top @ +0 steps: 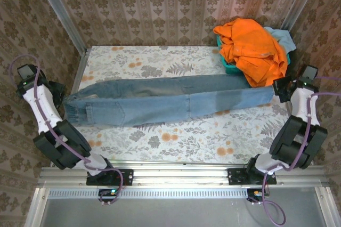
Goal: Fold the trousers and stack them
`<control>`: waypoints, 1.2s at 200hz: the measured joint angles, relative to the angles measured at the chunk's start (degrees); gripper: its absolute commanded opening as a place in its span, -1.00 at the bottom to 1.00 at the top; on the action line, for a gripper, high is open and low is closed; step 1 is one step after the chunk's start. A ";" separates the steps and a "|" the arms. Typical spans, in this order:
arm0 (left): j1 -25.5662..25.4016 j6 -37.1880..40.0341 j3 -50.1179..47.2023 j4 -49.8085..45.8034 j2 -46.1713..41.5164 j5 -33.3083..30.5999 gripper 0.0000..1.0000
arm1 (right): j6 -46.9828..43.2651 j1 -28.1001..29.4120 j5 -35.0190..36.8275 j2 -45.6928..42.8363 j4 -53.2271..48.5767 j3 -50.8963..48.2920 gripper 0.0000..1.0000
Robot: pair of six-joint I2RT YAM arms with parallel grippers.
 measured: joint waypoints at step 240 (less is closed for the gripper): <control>-9.73 2.97 39.65 -1.86 38.07 -6.47 -0.12 | -5.75 14.51 15.04 26.38 -5.57 28.28 -0.26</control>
